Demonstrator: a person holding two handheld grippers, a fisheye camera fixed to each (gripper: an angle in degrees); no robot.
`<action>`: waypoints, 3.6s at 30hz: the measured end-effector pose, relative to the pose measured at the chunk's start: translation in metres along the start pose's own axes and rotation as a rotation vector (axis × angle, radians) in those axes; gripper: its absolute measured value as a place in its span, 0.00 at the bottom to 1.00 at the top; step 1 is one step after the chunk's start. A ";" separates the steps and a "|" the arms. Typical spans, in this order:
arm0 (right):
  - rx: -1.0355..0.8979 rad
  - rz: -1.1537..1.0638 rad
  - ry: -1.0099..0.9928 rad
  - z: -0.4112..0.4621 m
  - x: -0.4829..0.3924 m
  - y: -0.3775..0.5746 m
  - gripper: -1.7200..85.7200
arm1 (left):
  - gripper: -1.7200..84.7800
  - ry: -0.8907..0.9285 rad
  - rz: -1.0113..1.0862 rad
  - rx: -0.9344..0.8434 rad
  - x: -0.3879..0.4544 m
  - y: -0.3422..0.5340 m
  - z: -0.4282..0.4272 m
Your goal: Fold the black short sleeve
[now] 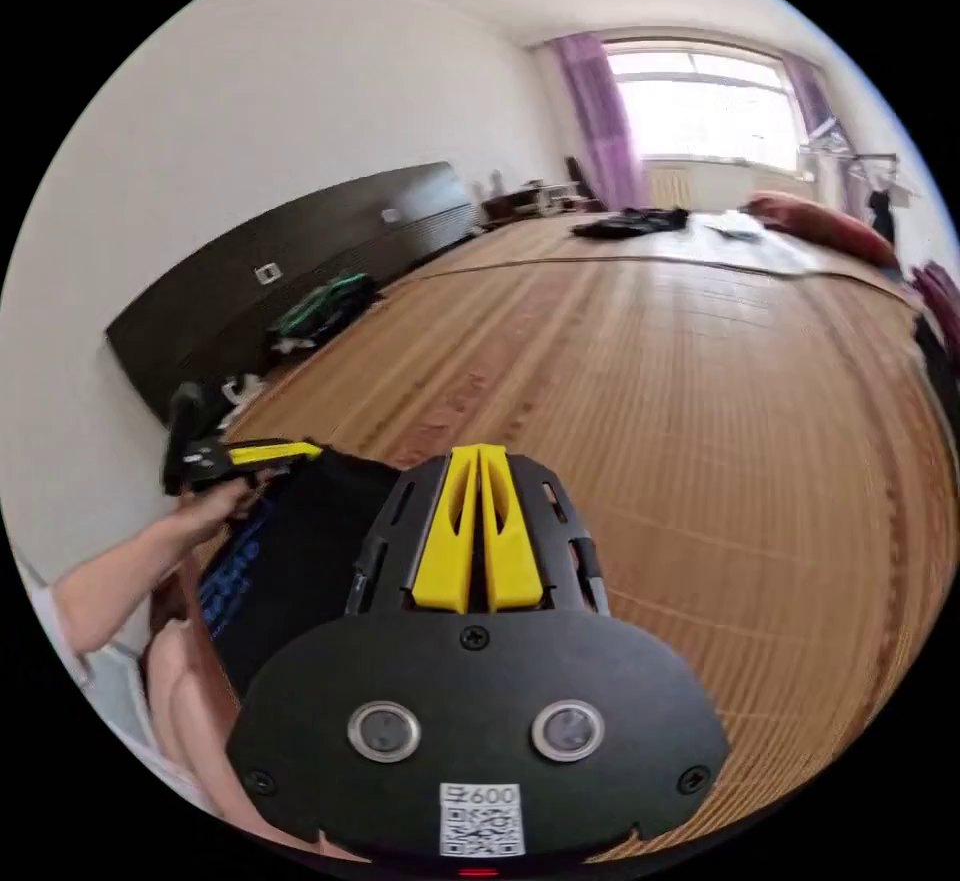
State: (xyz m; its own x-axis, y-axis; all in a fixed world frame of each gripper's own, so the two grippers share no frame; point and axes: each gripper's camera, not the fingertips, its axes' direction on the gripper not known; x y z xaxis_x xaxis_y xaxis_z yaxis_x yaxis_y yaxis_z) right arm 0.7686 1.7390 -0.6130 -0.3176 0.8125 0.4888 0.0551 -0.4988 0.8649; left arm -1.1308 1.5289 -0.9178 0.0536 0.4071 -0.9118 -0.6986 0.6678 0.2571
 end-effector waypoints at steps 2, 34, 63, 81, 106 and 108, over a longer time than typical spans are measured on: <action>-0.174 0.013 -0.267 0.058 -0.024 -0.021 0.01 | 0.02 0.030 -0.016 0.001 0.009 -0.004 -0.005; 0.043 0.241 0.027 0.012 0.180 0.067 0.01 | 0.03 0.051 -0.027 0.004 0.182 -0.036 -0.110; -0.149 0.065 0.104 0.108 0.151 0.118 0.01 | 0.02 0.457 -0.680 0.210 0.052 0.070 -0.181; -0.136 0.146 0.000 0.126 0.223 0.116 0.01 | 0.02 0.345 0.055 0.125 0.256 0.180 -0.257; -0.607 -0.302 -0.378 0.302 0.056 0.047 0.01 | 0.02 0.089 0.125 0.177 0.308 0.319 -0.212; -0.640 -0.358 -0.310 0.320 0.050 0.044 0.01 | 0.02 0.107 0.118 0.179 0.296 0.321 -0.210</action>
State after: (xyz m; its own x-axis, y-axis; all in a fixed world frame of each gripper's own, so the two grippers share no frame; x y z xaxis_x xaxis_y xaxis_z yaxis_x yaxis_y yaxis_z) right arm 1.0577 1.8538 -0.5140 0.0701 0.9562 0.2841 -0.5853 -0.1912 0.7880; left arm -1.4890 1.7323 -1.1725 -0.1034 0.4266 -0.8985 -0.5571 0.7235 0.4076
